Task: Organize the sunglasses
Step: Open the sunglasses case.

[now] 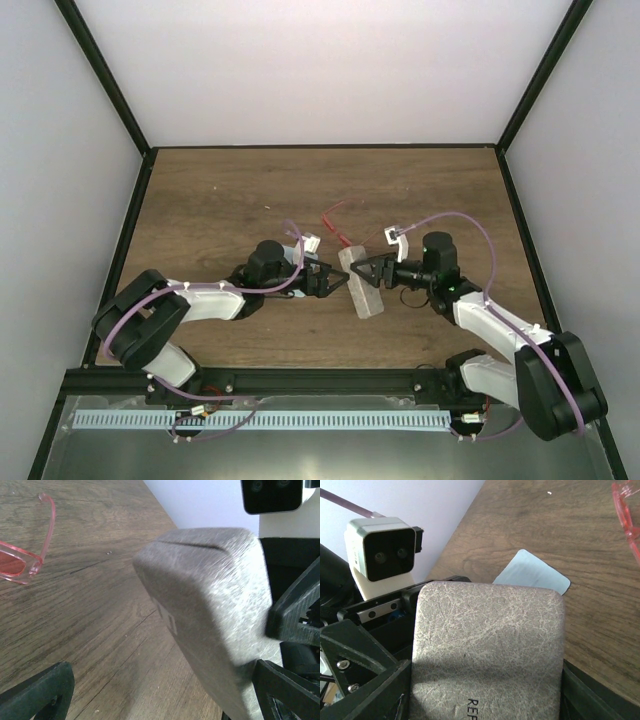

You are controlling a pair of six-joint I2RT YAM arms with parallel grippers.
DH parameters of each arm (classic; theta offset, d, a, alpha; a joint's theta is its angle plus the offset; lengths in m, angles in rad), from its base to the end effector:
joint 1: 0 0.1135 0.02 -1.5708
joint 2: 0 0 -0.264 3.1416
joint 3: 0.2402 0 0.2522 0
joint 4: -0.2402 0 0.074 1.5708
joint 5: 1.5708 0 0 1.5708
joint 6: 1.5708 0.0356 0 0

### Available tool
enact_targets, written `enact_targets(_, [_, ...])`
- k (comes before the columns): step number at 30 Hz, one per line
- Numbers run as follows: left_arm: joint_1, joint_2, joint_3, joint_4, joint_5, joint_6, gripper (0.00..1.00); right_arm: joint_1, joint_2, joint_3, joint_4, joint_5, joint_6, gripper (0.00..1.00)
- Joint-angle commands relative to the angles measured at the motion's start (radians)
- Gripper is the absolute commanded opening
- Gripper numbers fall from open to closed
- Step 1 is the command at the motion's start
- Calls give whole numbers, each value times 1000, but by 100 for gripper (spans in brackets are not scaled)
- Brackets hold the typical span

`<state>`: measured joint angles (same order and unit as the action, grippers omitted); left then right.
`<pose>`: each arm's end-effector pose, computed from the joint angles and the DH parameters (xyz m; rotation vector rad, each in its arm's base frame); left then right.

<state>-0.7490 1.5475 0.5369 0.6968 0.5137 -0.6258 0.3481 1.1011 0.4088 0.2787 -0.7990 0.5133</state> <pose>0.2039 -0.2135 0.1694 0.5212 2.0392 -1.3732 0.1961 0.0983 0.1990 -0.3895 2.0646 1.3294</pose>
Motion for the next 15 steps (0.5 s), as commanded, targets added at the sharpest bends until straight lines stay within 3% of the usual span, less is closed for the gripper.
enact_targets(1, [-11,11,21,57,-1,-3,100,28,13,15,36,-22,-1,58])
enact_targets(15, [-19,50,42,29,-4,2,100,29,-15,12,42,-24,8,58])
